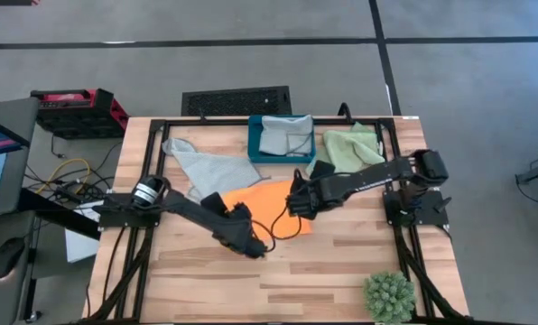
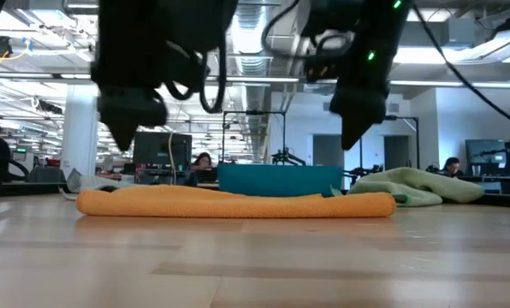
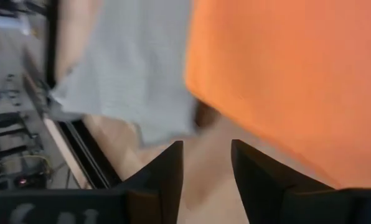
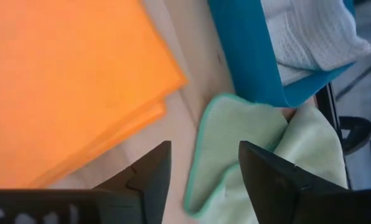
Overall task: Fold microfiber towels
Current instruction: Fold the orange microfiber cloth, then put the folded orange microfiber cloth into the blue bin
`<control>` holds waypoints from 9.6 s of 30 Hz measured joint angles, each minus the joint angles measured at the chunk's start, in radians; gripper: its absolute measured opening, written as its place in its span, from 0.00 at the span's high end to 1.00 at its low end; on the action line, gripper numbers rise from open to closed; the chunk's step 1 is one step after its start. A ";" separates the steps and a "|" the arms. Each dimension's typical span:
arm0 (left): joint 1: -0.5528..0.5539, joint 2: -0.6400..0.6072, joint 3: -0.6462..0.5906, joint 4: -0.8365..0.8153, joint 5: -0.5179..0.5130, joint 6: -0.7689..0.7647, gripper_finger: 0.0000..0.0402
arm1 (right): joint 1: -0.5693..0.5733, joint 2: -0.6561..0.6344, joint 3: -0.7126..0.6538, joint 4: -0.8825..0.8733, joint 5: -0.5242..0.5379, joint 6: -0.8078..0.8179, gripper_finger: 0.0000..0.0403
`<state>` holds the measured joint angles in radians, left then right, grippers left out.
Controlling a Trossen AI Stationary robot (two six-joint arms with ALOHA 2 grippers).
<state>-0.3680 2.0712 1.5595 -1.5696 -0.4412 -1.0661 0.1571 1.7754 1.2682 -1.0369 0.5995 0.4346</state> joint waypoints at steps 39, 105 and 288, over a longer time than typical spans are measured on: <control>-0.233 0.008 -0.161 0.422 -0.017 0.323 0.72 | 0.347 -0.166 0.000 0.114 0.001 0.037 0.52; 0.192 -0.021 -0.008 1.165 -0.033 1.222 1.00 | 0.367 -0.371 0.001 -0.056 0.029 0.091 0.54; 0.026 -0.025 -0.203 0.832 0.065 0.834 0.61 | 0.325 -0.026 -0.503 1.030 -0.227 -0.376 0.59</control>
<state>-0.3418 2.0460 1.3563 -0.7380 -0.3762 -0.2318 0.4822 1.7495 0.7656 -0.0071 0.3726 0.0589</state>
